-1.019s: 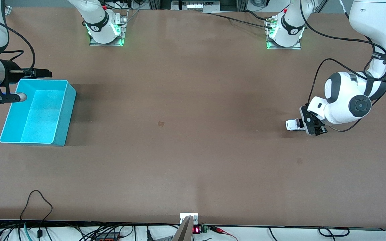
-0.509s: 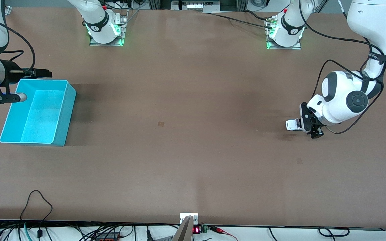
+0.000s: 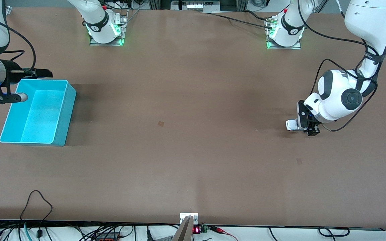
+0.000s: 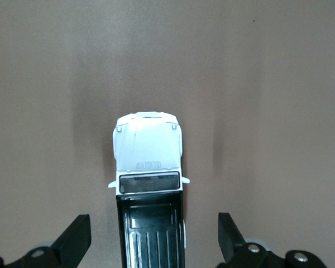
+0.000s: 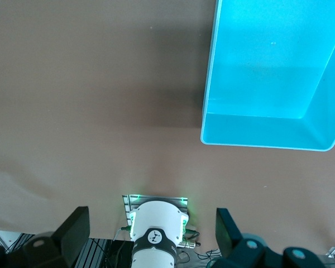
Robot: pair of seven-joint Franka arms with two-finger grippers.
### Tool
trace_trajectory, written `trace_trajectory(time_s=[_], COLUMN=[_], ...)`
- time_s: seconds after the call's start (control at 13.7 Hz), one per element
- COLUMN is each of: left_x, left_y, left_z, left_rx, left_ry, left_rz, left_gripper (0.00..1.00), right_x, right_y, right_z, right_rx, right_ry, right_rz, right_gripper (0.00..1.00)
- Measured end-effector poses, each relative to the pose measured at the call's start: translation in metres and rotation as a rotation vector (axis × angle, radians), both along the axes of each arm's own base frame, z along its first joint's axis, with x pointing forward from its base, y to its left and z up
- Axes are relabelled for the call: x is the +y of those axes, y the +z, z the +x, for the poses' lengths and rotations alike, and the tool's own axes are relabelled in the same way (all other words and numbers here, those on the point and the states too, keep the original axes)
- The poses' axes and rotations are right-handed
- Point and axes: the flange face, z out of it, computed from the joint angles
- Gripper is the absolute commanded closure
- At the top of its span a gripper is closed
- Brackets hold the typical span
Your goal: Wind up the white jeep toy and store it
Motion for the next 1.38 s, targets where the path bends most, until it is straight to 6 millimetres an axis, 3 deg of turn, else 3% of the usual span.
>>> trace_trajectory(time_s=[1.16, 1.31, 1.38], left_x=[0.007, 0.007, 0.007], left_y=[-0.019, -0.02, -0.02], left_z=[-0.008, -0.007, -0.007], left_rx=[0.028, 0.021, 0.02], left_ry=[0.01, 0.009, 0.009], left_rz=[-0.002, -0.003, -0.003], left_gripper=[0.0, 0.06, 0.15], right_x=[0.007, 0.008, 0.008], right_y=[0.002, 0.002, 0.002], right_z=[0.001, 0.001, 0.001], right_rx=[-0.004, -0.004, -0.004], right_ry=[0.013, 0.015, 0.015], right_rz=[0.001, 0.001, 0.001], right_gripper=[0.0, 0.0, 0.0])
